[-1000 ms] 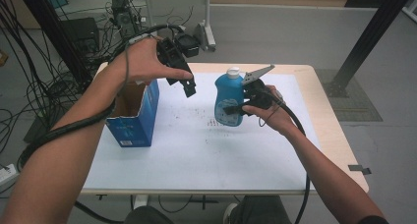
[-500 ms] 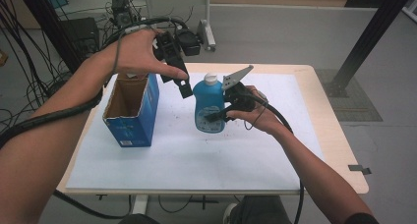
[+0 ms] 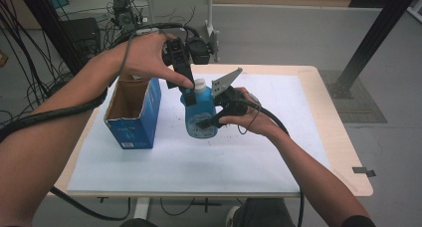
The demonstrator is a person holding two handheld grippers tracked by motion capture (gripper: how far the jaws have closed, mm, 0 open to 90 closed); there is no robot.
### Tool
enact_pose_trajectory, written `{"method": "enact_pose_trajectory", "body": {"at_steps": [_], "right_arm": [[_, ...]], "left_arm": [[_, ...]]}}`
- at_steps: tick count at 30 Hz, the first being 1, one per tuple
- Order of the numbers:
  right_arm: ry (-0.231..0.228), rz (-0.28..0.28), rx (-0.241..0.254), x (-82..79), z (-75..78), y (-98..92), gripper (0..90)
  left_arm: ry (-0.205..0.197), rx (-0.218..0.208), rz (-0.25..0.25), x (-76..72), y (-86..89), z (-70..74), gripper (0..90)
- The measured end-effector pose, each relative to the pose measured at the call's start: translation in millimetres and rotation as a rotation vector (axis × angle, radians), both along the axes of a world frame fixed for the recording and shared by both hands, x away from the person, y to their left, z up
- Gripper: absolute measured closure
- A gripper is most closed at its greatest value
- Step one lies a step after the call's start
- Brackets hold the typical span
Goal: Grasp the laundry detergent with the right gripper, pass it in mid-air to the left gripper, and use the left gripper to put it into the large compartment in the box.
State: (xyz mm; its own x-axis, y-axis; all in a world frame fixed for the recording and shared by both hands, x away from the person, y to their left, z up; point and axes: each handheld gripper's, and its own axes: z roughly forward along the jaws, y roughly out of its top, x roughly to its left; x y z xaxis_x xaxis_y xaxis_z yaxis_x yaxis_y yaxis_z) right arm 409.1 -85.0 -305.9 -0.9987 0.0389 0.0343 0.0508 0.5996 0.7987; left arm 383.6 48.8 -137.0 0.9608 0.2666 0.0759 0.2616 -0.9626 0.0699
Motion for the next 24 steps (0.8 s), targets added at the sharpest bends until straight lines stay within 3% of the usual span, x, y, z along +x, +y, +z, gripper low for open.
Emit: {"method": "enact_pose_trajectory", "body": {"at_steps": [12, 24], "right_arm": [[-0.041, 0.050, 0.031, -15.3, 11.4, 9.7, 43.2], [-0.048, 0.064, 0.045, -20.5, 17.1, 13.6, 43.2]], "left_arm": [[0.037, 0.019, -0.022, -5.3, -7.8, -7.9, 6.1], [0.056, 0.028, -0.032, -6.6, -10.2, -12.7, 6.1]]}}
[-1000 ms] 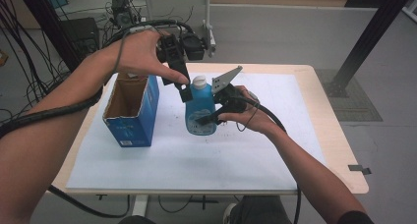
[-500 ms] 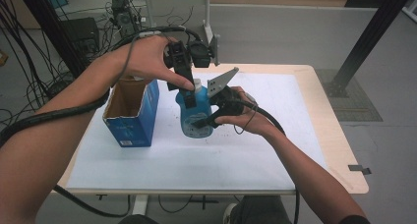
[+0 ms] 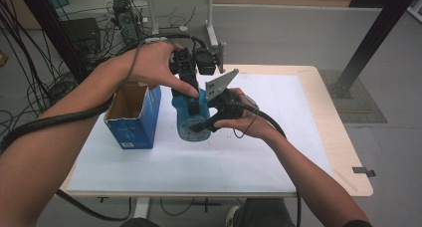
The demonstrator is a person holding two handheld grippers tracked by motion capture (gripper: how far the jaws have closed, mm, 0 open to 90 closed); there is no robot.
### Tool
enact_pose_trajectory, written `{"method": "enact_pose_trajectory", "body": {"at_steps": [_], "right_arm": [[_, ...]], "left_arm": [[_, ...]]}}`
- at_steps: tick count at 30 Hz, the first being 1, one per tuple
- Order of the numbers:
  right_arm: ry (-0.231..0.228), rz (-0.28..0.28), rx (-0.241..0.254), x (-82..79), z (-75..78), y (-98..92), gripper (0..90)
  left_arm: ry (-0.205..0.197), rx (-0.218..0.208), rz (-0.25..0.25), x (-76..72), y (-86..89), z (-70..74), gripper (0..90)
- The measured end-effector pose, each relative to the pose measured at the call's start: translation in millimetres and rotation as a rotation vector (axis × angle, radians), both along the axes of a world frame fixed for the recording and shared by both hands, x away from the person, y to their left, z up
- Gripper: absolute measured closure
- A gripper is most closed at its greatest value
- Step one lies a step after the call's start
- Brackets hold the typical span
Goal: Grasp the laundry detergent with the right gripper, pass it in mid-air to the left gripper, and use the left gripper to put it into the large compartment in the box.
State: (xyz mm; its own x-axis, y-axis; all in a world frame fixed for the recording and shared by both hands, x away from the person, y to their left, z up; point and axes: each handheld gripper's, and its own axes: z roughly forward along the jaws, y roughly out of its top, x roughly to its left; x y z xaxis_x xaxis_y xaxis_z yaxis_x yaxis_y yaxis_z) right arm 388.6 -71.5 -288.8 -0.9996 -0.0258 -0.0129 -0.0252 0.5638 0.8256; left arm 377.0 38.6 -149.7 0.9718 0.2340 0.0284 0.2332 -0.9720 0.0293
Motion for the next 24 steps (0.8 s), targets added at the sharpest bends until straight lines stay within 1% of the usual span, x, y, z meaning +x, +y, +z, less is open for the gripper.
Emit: {"method": "enact_pose_trajectory", "body": {"at_steps": [8, 13, 22, 24], "right_arm": [[-0.001, -0.003, -0.001, 0.1, 0.9, -0.4, 43.2], [0.004, -0.002, 0.013, -0.6, 2.6, -1.4, 43.2], [0.010, 0.000, 0.021, -2.3, 4.9, -3.6, 43.2], [-0.006, -0.001, 0.032, -1.6, 5.8, -4.5, 43.3]], "left_arm": [[0.004, -0.002, -0.005, 0.2, -1.5, -1.8, 6.0], [0.009, -0.003, -0.013, 0.3, -3.4, -3.2, 6.1], [0.015, 0.006, -0.021, 0.4, -6.4, -5.3, 6.1], [0.017, 0.006, -0.018, 0.3, -6.3, -6.8, 6.2]]}}
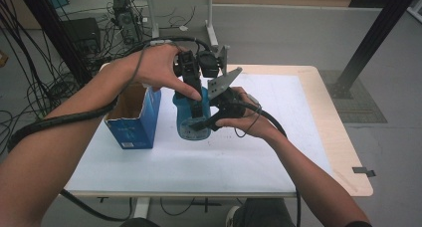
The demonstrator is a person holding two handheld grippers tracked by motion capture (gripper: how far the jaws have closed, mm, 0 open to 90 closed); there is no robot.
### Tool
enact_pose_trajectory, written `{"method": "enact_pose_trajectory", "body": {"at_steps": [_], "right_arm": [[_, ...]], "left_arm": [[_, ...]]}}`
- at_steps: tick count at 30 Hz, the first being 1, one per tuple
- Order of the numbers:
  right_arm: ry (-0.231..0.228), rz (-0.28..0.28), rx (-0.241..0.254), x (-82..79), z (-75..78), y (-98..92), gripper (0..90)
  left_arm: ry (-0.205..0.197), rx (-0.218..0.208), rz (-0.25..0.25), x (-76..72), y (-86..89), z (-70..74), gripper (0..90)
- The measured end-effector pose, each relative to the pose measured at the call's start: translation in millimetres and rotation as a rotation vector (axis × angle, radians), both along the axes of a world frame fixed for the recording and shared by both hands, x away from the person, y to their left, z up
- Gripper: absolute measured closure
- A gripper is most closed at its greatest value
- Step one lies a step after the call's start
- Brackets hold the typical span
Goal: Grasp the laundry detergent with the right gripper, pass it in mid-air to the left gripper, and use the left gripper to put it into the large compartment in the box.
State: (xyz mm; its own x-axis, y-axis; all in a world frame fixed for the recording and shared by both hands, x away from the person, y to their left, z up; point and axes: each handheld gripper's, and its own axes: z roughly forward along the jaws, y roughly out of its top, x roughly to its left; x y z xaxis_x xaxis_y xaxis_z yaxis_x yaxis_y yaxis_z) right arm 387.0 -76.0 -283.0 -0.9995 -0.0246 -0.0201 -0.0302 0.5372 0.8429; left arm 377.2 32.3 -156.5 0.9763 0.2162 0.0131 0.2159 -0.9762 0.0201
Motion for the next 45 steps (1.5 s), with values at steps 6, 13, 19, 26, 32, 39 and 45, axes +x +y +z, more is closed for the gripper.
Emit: {"method": "enact_pose_trajectory", "body": {"at_steps": [6, 13, 19, 26, 32, 39, 45], "right_arm": [[0.003, 0.001, 0.010, -0.7, 1.6, -0.8, 43.2], [-0.014, 0.001, 0.009, -0.7, 2.1, -1.0, 43.2], [-0.013, -0.002, 0.007, -0.8, 2.8, -2.5, 43.2], [0.000, 0.004, 0.013, -1.0, 3.0, -3.3, 43.2], [-0.001, 0.004, 0.014, -0.7, 3.0, -4.3, 43.2], [0.010, -0.001, 0.005, -1.0, 3.2, -5.2, 43.2], [-0.013, 0.005, 0.017, 0.5, 2.0, -3.8, 43.2]], "left_arm": [[0.001, -0.005, 0.000, 0.3, -0.1, -0.7, 6.2], [0.002, -0.004, -0.007, 0.2, -2.6, -1.6, 6.2], [0.000, -0.005, -0.008, 0.6, -3.9, -1.4, 6.2], [0.000, -0.005, -0.011, 1.0, -6.7, -1.1, 6.3], [0.002, -0.001, -0.013, 1.6, -7.5, -1.4, 6.4], [-0.003, -0.006, -0.015, 2.5, -7.1, -1.1, 6.5], [0.003, 0.002, -0.016, 2.2, -7.7, -2.6, 6.5]]}}
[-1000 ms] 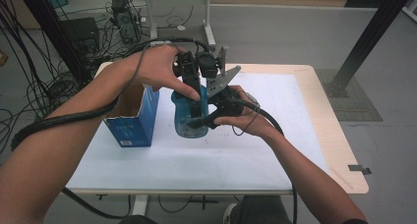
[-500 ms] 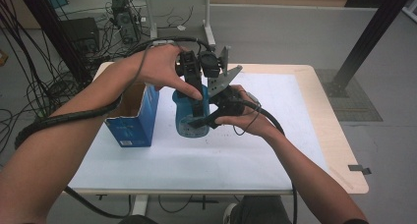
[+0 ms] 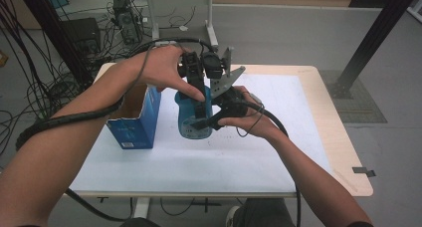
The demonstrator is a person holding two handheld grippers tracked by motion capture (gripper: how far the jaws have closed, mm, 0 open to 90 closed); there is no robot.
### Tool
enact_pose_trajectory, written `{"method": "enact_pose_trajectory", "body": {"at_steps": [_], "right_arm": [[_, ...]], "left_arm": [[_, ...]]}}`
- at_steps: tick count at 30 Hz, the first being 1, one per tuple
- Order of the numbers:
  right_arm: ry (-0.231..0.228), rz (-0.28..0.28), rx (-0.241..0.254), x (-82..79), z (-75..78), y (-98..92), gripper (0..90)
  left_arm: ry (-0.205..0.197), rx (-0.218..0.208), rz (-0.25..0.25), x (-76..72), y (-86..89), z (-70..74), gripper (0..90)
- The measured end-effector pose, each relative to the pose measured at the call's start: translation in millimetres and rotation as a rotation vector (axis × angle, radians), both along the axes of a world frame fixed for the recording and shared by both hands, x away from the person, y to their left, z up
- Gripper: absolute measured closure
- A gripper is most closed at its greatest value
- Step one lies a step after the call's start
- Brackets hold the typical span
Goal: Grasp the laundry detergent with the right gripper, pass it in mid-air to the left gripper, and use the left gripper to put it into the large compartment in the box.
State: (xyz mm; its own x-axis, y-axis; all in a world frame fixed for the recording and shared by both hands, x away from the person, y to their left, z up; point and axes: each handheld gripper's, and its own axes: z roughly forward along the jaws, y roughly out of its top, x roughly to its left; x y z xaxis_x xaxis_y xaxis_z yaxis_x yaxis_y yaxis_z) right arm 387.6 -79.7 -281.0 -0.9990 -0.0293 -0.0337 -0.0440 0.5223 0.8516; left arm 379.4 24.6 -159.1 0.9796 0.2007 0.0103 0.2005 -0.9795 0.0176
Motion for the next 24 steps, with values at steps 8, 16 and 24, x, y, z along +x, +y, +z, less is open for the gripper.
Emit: {"method": "enact_pose_trajectory", "body": {"at_steps": [8, 16, 24], "right_arm": [[0.023, -0.008, -0.014, -2.0, 0.6, -1.3, 43.2], [0.022, -0.006, -0.013, -2.2, 0.3, -1.2, 43.2], [0.009, -0.014, -0.015, -0.8, -0.4, -1.7, 43.2]], "left_arm": [[-0.004, -0.003, 0.001, -0.7, 0.3, 1.9, 6.5], [-0.003, -0.001, 0.002, -0.9, 0.8, 0.8, 6.5], [-0.008, 0.001, 0.002, -0.2, 1.4, 2.2, 6.8]]}}
